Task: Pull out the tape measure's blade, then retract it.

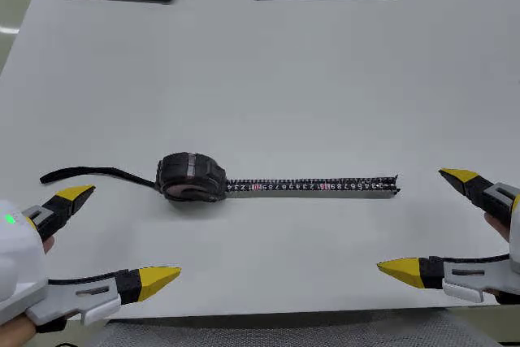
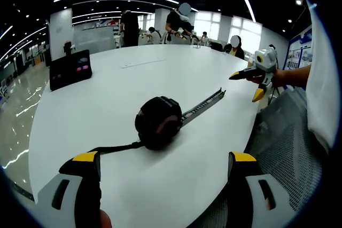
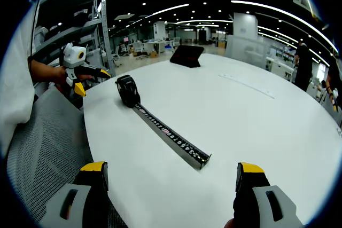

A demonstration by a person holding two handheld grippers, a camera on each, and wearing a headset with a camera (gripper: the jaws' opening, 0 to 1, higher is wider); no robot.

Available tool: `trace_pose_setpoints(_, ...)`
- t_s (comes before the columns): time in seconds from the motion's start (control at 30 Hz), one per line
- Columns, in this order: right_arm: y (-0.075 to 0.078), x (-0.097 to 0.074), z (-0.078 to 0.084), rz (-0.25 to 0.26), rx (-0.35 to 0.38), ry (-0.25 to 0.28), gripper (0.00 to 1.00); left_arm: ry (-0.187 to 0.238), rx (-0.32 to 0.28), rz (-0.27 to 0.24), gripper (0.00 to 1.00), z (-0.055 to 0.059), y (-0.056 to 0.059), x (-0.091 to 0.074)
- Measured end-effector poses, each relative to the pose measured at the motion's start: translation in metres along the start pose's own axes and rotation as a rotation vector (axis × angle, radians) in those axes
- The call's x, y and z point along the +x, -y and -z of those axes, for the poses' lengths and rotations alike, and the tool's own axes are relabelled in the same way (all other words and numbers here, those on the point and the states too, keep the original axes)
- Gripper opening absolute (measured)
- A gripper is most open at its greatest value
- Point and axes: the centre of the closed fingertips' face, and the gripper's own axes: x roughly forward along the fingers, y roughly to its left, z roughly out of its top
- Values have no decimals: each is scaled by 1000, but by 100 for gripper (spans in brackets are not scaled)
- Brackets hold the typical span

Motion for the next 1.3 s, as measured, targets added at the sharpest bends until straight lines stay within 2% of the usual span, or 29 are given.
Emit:
trace_pose_setpoints(1.2,0,1,-2,-4,1,4,99,3,-7,-5,96,-2,-1,0)
trace_pose_setpoints(1.3,1,2,-2,-3,0,6,99,19,-36,-4,94,-4,-1,0)
